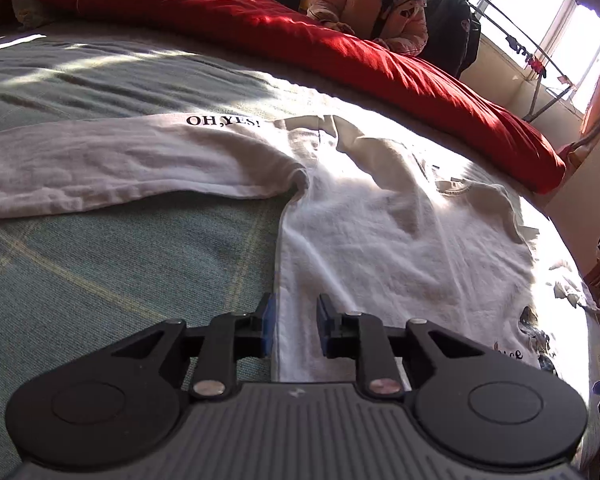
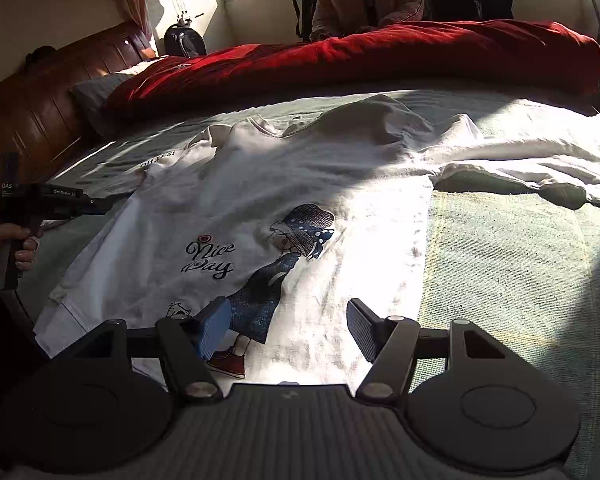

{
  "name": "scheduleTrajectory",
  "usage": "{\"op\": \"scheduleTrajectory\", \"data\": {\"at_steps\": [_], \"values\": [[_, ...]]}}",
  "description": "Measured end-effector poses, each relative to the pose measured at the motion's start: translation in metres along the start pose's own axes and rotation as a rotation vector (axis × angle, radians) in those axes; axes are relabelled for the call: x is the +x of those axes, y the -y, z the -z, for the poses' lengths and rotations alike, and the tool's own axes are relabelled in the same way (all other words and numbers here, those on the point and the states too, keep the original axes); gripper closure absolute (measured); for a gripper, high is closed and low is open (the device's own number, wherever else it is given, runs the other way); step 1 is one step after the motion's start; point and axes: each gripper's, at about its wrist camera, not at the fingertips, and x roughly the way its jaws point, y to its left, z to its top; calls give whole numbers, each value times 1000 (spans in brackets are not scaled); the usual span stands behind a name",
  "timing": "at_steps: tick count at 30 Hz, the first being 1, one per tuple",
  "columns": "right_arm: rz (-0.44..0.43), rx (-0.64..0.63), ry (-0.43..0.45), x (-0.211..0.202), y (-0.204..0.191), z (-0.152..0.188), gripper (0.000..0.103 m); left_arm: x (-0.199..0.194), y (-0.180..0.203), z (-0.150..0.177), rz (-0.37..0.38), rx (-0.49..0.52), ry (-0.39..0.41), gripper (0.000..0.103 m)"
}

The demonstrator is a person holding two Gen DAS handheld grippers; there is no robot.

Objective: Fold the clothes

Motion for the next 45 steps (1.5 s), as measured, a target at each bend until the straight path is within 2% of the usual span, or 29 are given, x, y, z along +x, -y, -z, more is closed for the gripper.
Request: {"op": "scheduleTrajectory", "data": {"at_steps": [3,8,15,19,21,23,26,27,30,33,38,40,45], "values": [[-5,13,12,-7,0,5,34,-15,-4,33,-11,-26,-35,73],[-11,17,21,-18,-2,13,34,-36,-2,74,44,-75,-21,72],[-19,22,39,-33,-5,21,32,-54,10,102,0,-80,12,73],[-21,40,38,-35,-1,24,31,-61,16,110,-27,-43,25,76],[-20,50,37,-34,1,25,31,-62,19,110,-44,-37,31,89],[-22,61,34,-33,2,27,31,-65,21,111,-51,-36,44,94],[-21,71,29,-32,4,28,31,-83,27,109,-106,18,102,95],[-19,77,28,-33,6,28,31,-90,24,107,-101,17,110,95],[-7,134,23,-30,19,30,29,-100,15,103,-75,-15,101,94],[1,216,16,-25,38,34,28,-94,13,106,-101,-4,67,93],[-49,391,-16,-8,69,51,28,-81,1,109,-97,-70,29,92],[-81,458,-25,-3,81,58,28,-78,-1,110,-94,-72,21,91],[-228,590,-18,0,102,70,28,-77,-3,113,-89,-75,21,91]]}}
